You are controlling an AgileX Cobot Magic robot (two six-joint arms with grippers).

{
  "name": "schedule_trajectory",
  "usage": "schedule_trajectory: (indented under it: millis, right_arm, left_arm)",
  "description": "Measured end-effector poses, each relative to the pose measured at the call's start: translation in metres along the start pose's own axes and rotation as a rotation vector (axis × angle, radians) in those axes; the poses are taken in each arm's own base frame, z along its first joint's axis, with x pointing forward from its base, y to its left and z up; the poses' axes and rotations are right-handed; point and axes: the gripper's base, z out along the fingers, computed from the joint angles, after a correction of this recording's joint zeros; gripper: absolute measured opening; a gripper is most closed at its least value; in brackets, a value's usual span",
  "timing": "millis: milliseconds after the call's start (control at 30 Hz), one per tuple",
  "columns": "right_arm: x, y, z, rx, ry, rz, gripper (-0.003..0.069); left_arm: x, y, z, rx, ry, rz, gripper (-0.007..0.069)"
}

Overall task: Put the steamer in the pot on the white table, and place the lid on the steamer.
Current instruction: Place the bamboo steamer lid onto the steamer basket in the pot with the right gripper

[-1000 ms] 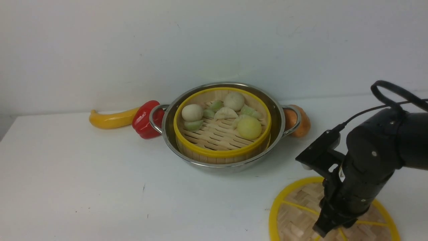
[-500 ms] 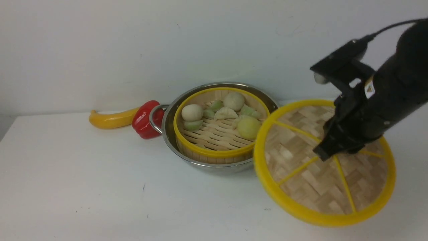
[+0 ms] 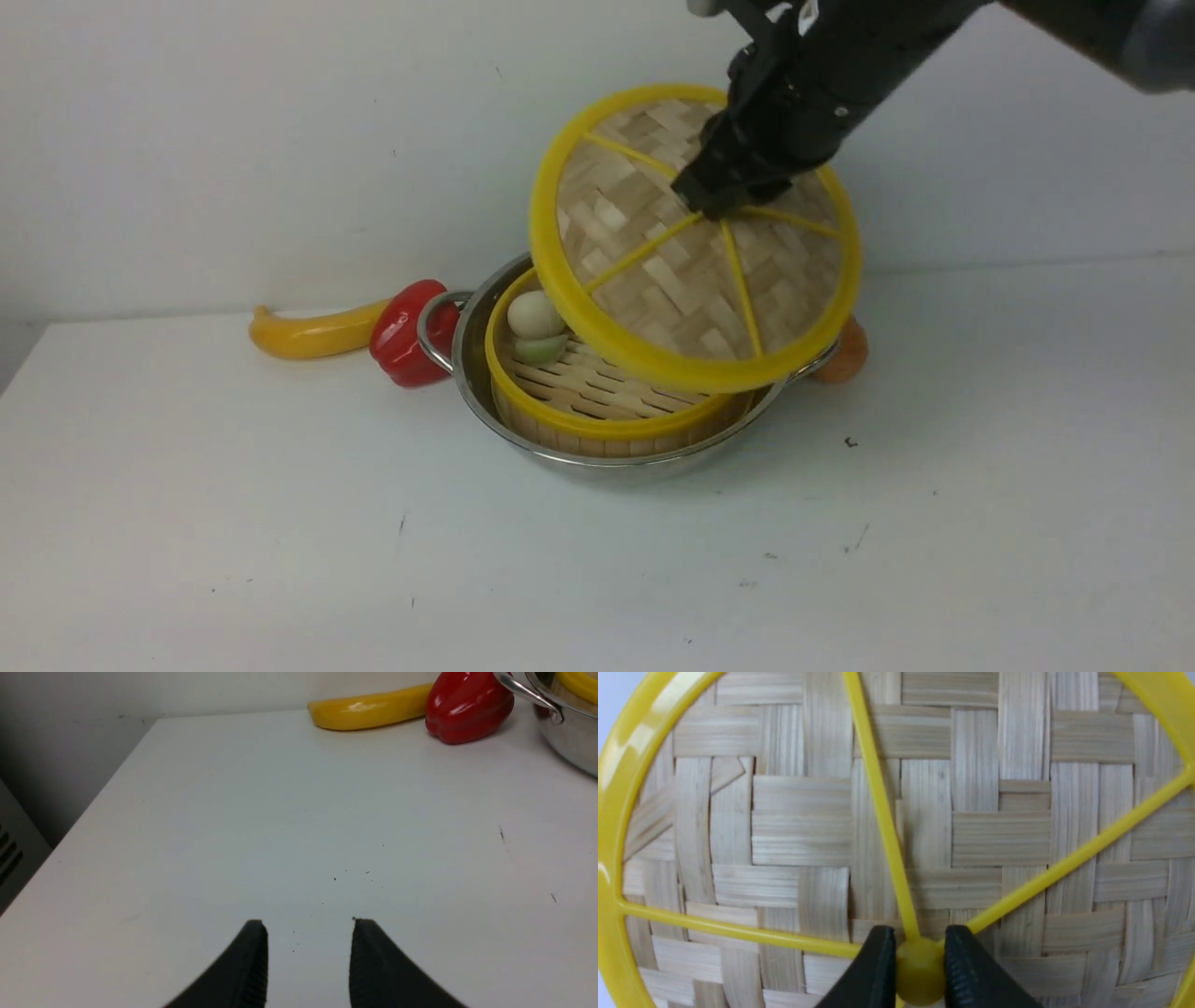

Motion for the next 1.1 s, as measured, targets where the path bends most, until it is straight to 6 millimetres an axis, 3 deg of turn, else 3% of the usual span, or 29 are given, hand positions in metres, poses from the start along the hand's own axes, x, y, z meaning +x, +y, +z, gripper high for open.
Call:
schedule_trajectory:
  millis: [133, 333, 767, 1100]
  right_arm:
    - [-0.012, 0.002, 0.023, -0.072, -0.037, 0.032, 0.0144]
    - [-0.004, -0.003, 0.058, -0.059, 0.038, 0.053, 0.0144]
    - [0.006, -0.005, 0.089, -0.056, 0.101, 0.008, 0.0144]
    - [0.003, 0.005, 0.091, -0.049, 0.098, -0.027, 0.0144]
  left_arm:
    - [0.000, 0.000, 0.000, 0.000, 0.000, 0.000, 0.0241]
    - [0.000, 0.000, 0.000, 0.000, 0.000, 0.000, 0.0241]
    - [0.000, 0.000, 0.000, 0.000, 0.000, 0.003, 0.0241]
    - [0.000, 0.000, 0.000, 0.000, 0.000, 0.004, 0.0241]
